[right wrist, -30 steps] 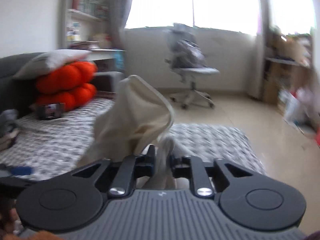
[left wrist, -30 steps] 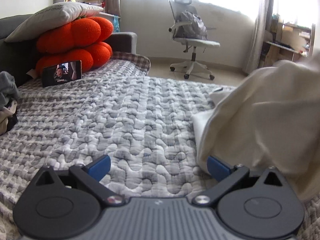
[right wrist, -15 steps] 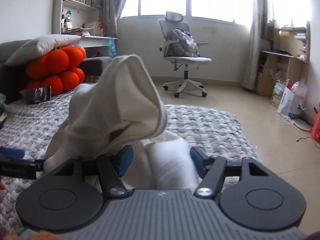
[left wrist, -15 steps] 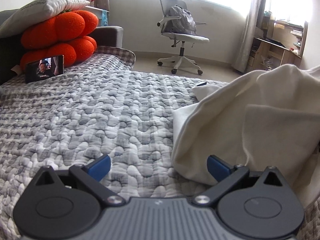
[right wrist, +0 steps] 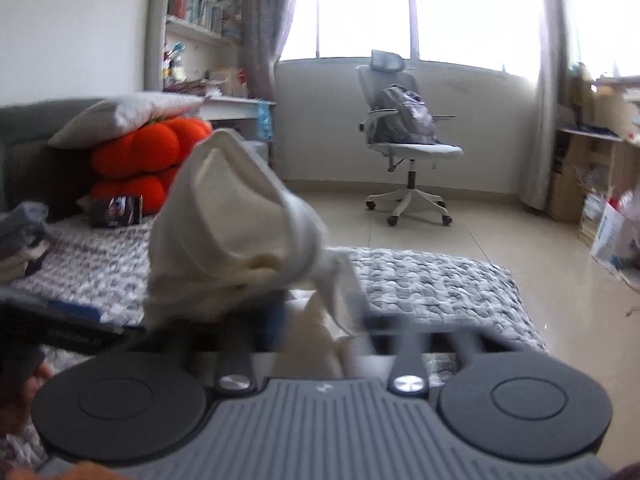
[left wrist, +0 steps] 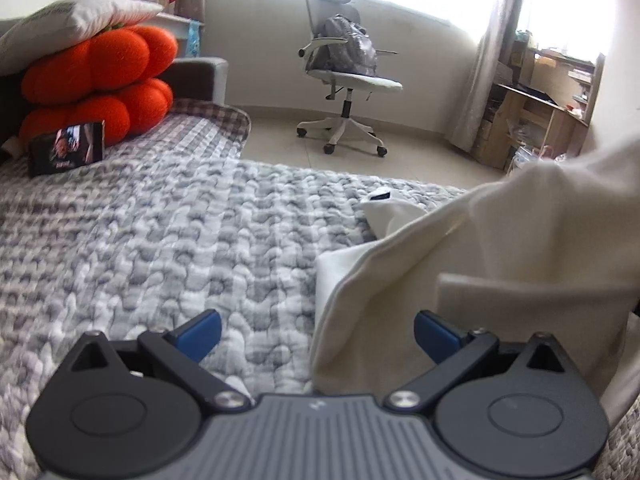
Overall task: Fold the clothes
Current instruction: 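Grasp the sweatshirt fabric with the right gripper and lift it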
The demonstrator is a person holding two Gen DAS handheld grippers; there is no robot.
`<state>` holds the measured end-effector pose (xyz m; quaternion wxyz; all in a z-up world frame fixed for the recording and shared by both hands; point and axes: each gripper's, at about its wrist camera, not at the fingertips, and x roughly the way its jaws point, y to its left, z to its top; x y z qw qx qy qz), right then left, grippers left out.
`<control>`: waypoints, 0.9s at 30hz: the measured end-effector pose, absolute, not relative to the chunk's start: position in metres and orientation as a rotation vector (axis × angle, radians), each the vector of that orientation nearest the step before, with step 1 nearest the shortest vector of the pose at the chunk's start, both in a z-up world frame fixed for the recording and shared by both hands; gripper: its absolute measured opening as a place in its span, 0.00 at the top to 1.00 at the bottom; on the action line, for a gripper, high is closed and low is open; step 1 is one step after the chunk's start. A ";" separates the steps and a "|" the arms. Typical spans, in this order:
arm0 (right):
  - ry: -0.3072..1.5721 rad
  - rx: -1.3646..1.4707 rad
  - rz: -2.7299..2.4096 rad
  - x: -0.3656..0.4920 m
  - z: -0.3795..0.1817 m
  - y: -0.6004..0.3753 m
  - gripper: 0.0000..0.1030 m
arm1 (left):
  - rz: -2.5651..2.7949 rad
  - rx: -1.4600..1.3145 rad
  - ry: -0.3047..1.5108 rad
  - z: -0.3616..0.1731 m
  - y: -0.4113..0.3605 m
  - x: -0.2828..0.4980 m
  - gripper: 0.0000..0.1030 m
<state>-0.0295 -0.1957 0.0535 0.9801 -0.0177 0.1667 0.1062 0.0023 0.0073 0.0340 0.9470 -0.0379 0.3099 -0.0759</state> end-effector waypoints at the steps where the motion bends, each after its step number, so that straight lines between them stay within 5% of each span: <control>1: 0.333 -0.039 0.215 -0.031 0.054 -0.196 0.96 | -0.156 -0.069 0.622 0.035 0.006 0.003 0.00; 8: 0.299 -0.028 0.175 -0.043 0.065 -0.206 0.94 | -0.184 0.003 0.622 0.027 -0.001 0.013 0.00; 9: 0.290 -0.012 0.172 -0.046 0.069 -0.210 0.82 | -0.182 -0.001 0.623 0.026 0.000 0.016 0.00; 12: 0.259 0.040 0.175 -0.053 0.080 -0.221 0.78 | -0.184 -0.031 0.634 0.024 0.004 0.021 0.00; 15: 0.186 0.054 0.205 -0.067 0.091 -0.223 0.42 | -0.193 -0.056 0.642 0.022 0.007 0.026 0.01; 17: 0.147 0.057 0.238 -0.074 0.099 -0.222 0.37 | -0.201 -0.066 0.641 0.022 0.007 0.027 0.02; 23: 0.170 -0.021 0.294 -0.069 0.097 -0.199 0.37 | -0.233 -0.096 0.646 0.022 0.001 0.032 0.30; 25: 0.182 -0.042 0.306 -0.064 0.090 -0.192 0.37 | -0.248 -0.098 0.654 0.022 -0.002 0.033 0.57; 27: 0.194 -0.063 0.316 -0.060 0.084 -0.185 0.39 | -0.268 -0.095 0.663 0.023 -0.006 0.035 0.70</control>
